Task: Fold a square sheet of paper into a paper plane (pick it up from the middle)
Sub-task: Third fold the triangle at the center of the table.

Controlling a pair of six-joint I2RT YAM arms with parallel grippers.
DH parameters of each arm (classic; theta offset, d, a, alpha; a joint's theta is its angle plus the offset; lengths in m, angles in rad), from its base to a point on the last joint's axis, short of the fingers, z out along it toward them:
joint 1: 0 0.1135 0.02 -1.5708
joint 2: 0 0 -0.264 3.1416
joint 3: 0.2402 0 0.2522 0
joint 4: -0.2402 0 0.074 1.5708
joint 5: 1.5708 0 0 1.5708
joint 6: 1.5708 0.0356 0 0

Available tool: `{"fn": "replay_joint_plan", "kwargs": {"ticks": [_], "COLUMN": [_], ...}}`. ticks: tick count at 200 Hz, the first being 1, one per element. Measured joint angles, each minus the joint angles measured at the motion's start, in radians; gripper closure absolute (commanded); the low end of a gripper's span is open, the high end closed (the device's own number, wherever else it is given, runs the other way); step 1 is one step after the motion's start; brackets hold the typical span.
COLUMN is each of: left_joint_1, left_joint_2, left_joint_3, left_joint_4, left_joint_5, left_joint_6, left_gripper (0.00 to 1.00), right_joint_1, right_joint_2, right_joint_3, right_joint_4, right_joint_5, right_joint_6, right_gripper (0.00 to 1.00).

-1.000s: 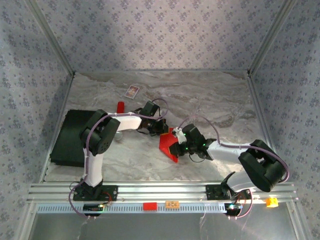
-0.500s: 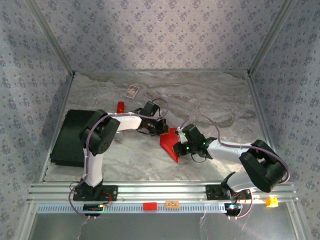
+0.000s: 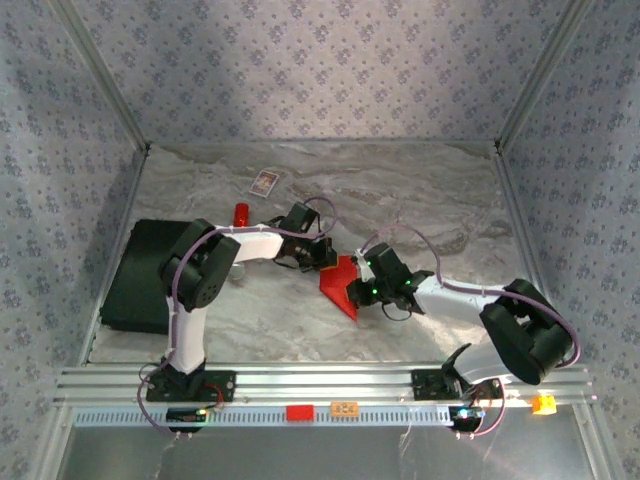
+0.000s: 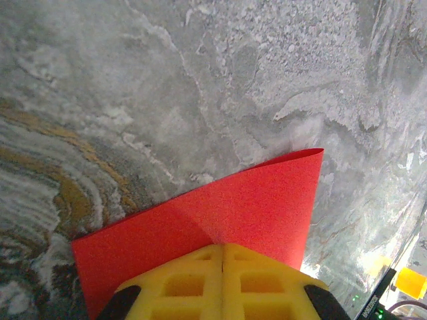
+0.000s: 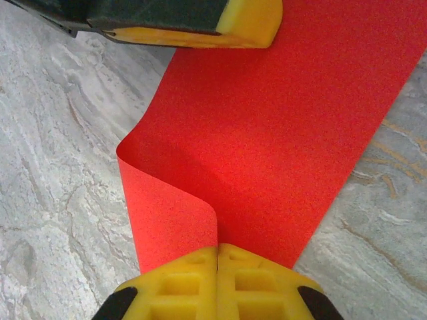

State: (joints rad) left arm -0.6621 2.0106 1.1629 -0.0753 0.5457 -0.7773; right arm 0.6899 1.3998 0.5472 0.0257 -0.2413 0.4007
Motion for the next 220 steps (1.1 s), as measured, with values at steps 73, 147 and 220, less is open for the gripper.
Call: {"fn": "replay_joint_plan", "kwargs": {"ticks": [73, 147, 220], "left_joint_1": [0.000, 0.000, 0.000], "left_joint_2": [0.000, 0.000, 0.000], "left_joint_3": [0.000, 0.000, 0.000], "left_joint_4": [0.000, 0.000, 0.000], "left_joint_5": [0.000, 0.000, 0.000], "left_joint_6": [0.000, 0.000, 0.000], "left_gripper": [0.97, 0.97, 0.97], "right_joint_1": [-0.003, -0.003, -0.003], "right_joint_2": [0.017, 0.028, 0.048], "right_joint_3": [0.000, 0.000, 0.002], "right_joint_4": [-0.009, -0.010, -0.012], "right_joint_5": [0.018, 0.022, 0.027], "right_joint_6": [0.000, 0.000, 0.003], "right_gripper": [0.99, 0.99, 0.99]}}
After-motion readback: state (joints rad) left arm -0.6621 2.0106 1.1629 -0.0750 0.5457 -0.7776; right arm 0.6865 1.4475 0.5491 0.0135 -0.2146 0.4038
